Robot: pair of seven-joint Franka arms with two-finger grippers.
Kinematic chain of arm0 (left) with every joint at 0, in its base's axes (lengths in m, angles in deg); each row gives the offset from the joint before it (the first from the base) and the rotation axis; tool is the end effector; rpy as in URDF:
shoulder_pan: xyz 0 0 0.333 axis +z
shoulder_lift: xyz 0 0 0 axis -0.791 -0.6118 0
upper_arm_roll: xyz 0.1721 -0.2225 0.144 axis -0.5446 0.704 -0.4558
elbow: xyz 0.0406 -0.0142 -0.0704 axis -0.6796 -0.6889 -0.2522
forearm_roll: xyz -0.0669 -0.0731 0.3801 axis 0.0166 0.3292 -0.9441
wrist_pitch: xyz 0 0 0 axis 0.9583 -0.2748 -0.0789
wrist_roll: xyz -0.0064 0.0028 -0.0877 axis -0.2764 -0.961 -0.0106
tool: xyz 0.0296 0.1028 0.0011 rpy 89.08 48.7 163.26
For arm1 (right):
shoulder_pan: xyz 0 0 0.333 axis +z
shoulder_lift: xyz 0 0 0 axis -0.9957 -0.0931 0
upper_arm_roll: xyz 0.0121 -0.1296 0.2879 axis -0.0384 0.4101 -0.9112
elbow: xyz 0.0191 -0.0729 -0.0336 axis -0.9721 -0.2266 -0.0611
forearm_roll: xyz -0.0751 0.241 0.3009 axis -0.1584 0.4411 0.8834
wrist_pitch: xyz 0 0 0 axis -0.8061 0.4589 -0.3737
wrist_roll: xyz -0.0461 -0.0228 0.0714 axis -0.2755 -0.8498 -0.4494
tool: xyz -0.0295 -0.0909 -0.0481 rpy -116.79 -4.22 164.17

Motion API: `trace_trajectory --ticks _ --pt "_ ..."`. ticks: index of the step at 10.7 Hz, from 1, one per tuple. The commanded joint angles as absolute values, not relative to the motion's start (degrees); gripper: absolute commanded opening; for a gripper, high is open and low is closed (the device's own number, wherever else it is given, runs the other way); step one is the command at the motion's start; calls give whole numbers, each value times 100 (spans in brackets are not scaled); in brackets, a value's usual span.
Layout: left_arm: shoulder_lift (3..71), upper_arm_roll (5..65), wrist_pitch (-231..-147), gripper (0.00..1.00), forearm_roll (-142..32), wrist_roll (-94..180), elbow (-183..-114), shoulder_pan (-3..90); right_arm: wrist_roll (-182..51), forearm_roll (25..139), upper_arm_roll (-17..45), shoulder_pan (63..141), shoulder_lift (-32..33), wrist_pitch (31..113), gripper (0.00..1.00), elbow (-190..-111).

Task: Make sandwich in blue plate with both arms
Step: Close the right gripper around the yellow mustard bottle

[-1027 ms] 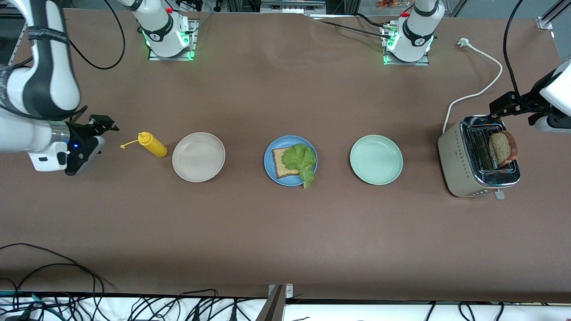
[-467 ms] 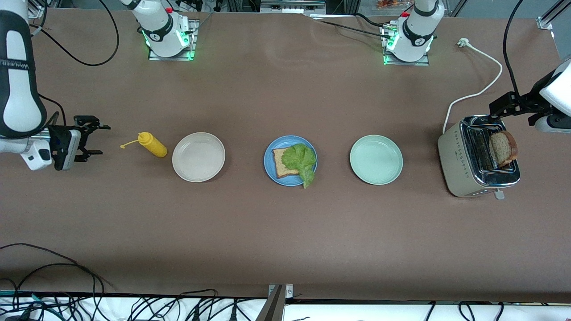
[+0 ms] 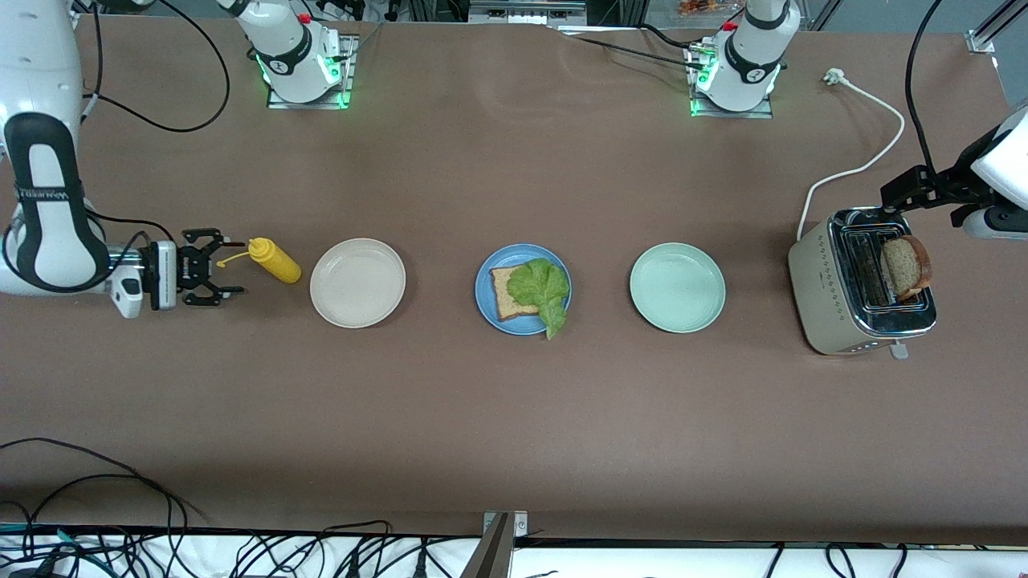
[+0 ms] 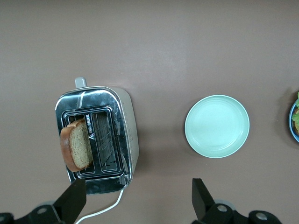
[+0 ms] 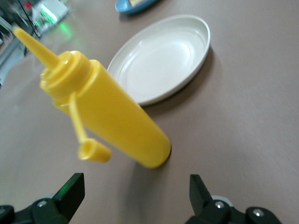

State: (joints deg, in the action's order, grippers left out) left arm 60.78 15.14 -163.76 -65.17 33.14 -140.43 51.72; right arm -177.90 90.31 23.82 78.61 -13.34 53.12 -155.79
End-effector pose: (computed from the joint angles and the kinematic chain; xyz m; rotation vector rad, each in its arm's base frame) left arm 0.5674 0.0100 0.5970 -3.1160 0.0799 0.0404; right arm 0.5566 -0.1401 0.1636 -1.8427 -1.3454 -0.3034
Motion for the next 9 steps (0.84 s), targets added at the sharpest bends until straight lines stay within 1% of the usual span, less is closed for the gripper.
trace_trajectory --ticks 1,4,8,9 --pt "6121 1514 -16408 100 -6447 3185 -14063 5193 -18473 9977 2338 7780 -1672 4702 100 -15475" --pt "6121 1514 -16408 100 -6447 3185 -14055 5184 -18500 10206 2329 7789 -1795 3877 100 -15431" --pt "6113 1514 -16417 100 -6447 3185 -14055 5193 -18808 10207 2321 7850 -1865 3786 100 -15431" --pt "6113 1514 -16417 100 -6447 3185 -14055 5193 -18851 10207 2321 7868 -1874 3804 93 -15431"
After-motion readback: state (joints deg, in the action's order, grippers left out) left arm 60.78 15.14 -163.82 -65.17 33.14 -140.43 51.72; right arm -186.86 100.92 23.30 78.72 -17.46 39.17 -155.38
